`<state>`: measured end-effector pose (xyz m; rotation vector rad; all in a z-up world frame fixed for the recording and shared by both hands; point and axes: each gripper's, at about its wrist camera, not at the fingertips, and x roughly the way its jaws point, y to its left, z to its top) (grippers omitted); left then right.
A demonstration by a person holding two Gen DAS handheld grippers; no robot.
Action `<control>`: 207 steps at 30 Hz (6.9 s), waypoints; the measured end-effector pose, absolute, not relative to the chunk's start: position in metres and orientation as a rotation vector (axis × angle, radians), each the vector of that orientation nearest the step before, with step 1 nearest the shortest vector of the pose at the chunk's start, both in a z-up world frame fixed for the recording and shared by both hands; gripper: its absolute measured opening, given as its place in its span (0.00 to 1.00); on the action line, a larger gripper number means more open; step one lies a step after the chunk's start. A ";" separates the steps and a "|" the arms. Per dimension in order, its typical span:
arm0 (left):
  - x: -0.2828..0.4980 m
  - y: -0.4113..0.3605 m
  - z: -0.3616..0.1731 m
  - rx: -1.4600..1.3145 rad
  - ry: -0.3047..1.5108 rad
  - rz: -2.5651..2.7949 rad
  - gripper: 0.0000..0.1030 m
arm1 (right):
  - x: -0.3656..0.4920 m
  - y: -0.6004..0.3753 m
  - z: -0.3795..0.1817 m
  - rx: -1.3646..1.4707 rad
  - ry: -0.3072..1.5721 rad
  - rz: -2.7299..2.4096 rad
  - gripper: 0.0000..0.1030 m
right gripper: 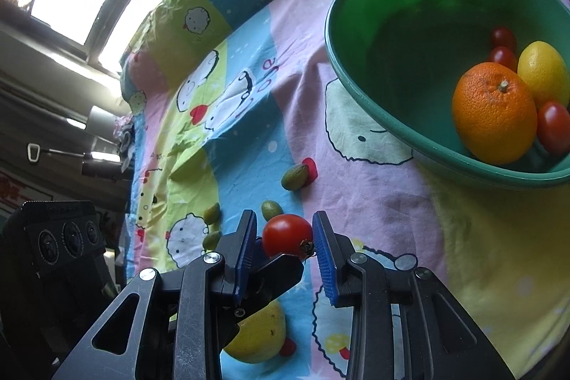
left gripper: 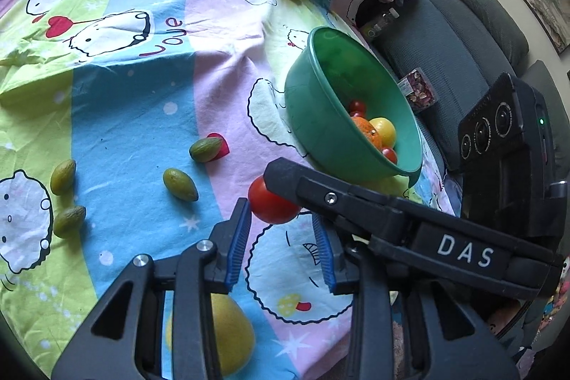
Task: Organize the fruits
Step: 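Carry the tomato with the right gripper into the green bowl and release, then move both open grippers over the small green oval fruits, then close the left gripper on a green fruit while the right gripper grasps another green fruit, then carry both held green fruits over the green bowl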
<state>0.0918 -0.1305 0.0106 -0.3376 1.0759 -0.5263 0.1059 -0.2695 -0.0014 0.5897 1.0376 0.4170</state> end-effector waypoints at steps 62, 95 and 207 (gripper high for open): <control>0.071 -0.059 0.044 -0.389 0.798 -0.201 0.94 | 0.093 -0.349 0.047 0.583 0.716 0.227 0.72; 0.086 -0.012 -0.024 -0.434 1.072 -0.015 0.54 | 0.140 -0.195 -0.013 0.286 1.120 0.403 0.29; 0.142 -0.214 0.057 -0.201 0.940 -0.339 0.16 | 0.104 -0.400 0.030 0.682 0.786 0.073 0.20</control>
